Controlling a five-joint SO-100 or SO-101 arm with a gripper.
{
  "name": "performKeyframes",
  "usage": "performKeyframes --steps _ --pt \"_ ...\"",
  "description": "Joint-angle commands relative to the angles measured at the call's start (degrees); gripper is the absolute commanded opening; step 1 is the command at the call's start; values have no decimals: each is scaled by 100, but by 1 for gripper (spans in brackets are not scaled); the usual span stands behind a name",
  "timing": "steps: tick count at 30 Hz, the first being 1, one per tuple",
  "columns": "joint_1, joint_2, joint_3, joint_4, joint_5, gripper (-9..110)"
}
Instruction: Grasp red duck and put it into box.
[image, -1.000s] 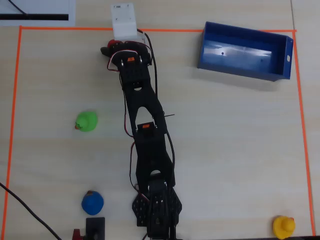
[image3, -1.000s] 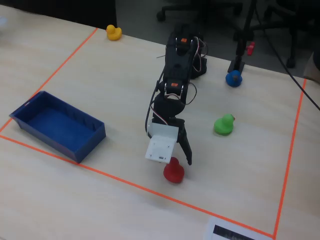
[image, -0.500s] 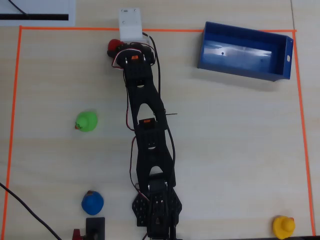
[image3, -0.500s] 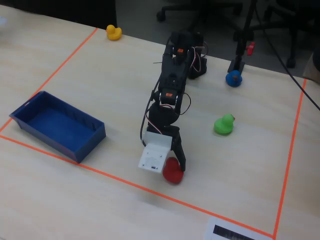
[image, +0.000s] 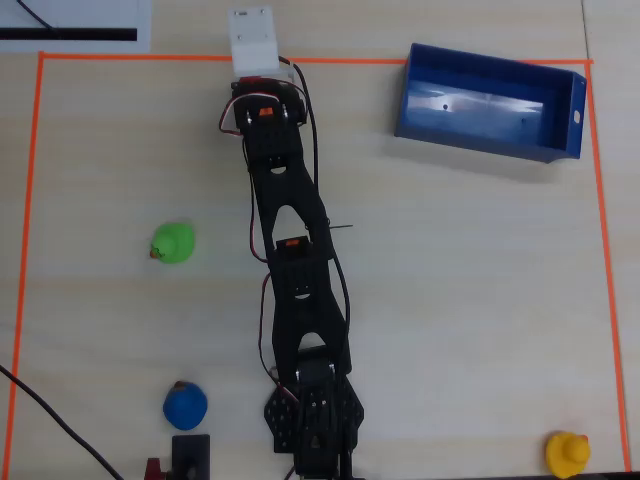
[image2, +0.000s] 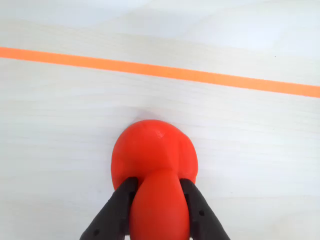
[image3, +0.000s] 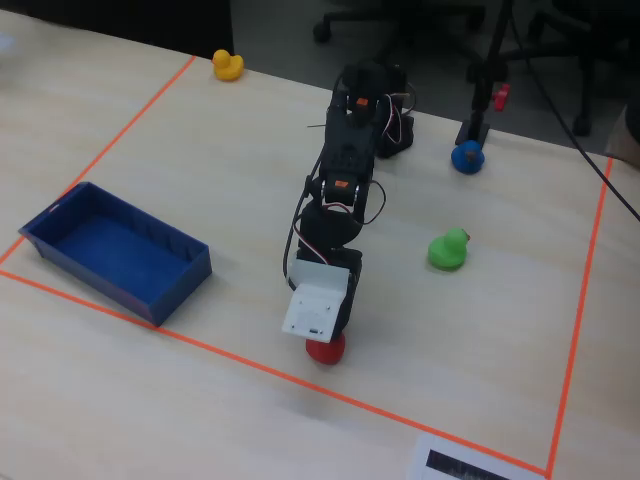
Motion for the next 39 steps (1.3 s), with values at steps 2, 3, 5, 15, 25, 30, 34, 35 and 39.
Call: performKeyframes --steps 2,3,5,15,25,30,34,35,39 --pt "97 237 -369 290 -44 0" --pt "114 299 -466 369 9 0" --pt "220 404 -958 615 167 0" --pt "1784 1793 -2004 2162 -44 0" --pt "3190 1406 -1573 1600 -149 0" --pt "3472 606 -1556 510 -202 0" --pt "3595 53 -1582 -149 -281 0" --pt "3604 -70 -1626 -272 -290 0" --pt "3647 -404 -1731 -510 -343 0"
